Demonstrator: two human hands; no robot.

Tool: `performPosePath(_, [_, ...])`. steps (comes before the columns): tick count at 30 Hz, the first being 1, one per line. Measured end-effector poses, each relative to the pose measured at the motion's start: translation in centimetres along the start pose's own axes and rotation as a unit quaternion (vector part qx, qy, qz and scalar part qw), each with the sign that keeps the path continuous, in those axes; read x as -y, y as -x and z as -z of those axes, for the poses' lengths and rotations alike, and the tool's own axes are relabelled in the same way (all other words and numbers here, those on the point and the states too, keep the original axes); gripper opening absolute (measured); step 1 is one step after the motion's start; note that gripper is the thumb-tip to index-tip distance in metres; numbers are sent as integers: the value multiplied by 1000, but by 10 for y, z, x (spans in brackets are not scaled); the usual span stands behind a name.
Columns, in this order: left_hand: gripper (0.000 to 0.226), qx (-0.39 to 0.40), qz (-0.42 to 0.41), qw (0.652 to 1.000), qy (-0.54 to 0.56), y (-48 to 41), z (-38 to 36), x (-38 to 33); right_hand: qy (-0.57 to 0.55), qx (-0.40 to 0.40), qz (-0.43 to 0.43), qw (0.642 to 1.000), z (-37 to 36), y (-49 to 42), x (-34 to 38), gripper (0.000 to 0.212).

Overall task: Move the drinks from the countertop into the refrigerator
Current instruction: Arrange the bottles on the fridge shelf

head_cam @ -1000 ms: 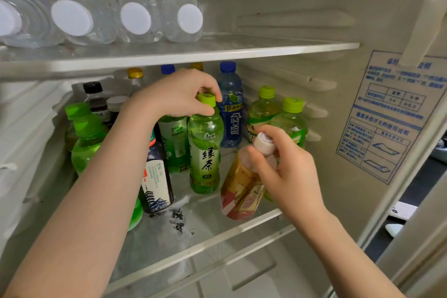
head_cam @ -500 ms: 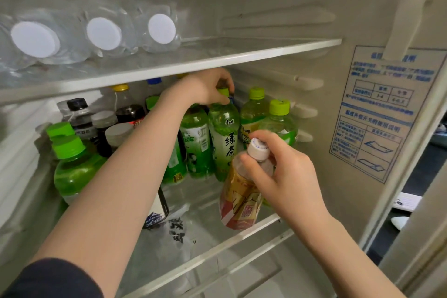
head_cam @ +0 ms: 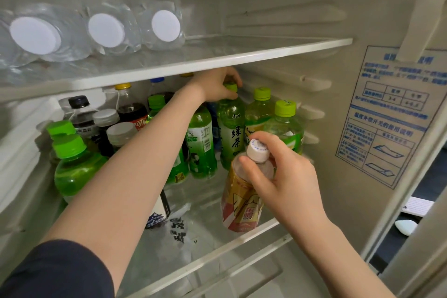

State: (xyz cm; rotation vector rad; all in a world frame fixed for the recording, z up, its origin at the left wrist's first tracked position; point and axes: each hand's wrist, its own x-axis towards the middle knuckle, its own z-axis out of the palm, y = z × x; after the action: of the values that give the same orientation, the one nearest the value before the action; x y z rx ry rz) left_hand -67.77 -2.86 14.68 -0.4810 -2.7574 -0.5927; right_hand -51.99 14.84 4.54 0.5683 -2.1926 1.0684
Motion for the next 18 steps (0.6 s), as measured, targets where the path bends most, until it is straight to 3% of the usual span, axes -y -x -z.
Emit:
performPosePath(10, [26, -30, 11, 999, 11, -11, -11, -1, 6, 4, 15, 1000, -4, -5, 1, 33])
performPosePath(18, [52, -25, 2, 1000, 1, -2, -8, -1, 10, 11, 17, 1000, -6, -7, 0, 32])
